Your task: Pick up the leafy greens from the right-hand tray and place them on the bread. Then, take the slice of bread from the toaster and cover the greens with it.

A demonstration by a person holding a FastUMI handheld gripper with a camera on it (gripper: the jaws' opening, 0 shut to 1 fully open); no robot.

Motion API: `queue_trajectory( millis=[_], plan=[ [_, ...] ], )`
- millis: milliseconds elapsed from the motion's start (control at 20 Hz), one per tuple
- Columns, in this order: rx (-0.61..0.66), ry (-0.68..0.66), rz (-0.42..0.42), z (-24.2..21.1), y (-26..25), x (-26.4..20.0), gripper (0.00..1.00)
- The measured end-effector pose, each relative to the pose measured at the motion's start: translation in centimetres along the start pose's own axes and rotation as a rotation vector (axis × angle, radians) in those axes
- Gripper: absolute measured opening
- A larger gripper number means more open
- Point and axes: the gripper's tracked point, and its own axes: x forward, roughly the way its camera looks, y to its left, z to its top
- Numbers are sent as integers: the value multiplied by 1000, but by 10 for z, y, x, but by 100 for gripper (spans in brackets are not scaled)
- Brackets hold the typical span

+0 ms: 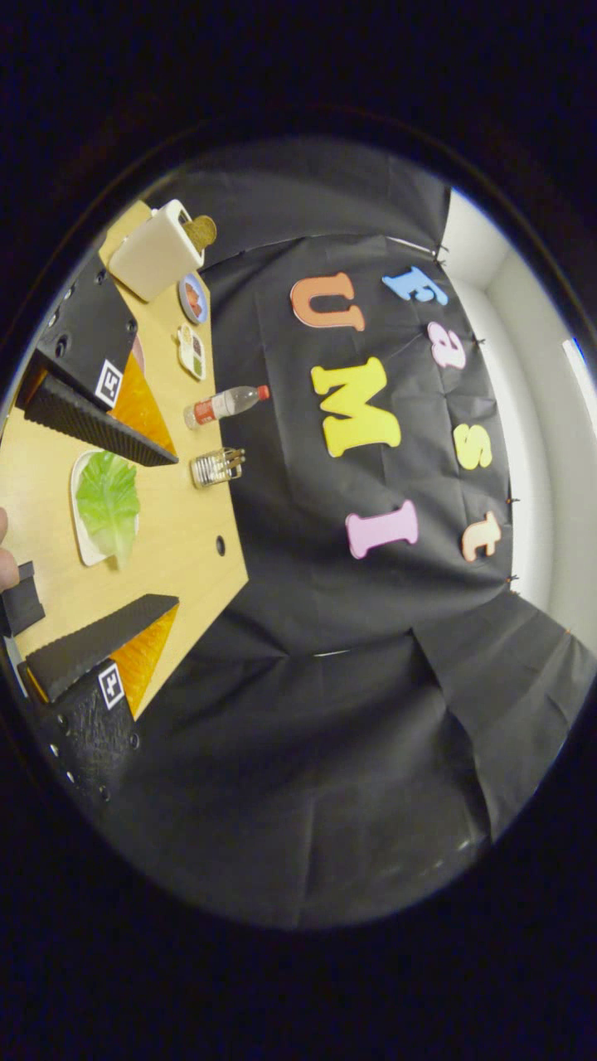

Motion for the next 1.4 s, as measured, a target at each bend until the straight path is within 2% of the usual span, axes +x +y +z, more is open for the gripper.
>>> queue_trajectory(
  millis=[350, 550, 900, 1000, 1050, 1100, 1150, 1400],
  plan=[
    [340, 338, 6, -52, -17, 64, 96],
    [411, 438, -31, -80, -31, 91, 96],
    [517, 525, -72, -111, -42, 121, 93],
    [556, 538, -61, -115, -40, 127, 77],
    [563, 539, -65, -114, -42, 130, 77],
    [565, 535, -62, -116, -42, 133, 66],
    [561, 540, -67, -119, -42, 134, 64],
    [590, 545, -65, -123, -44, 137, 13]
  ],
)
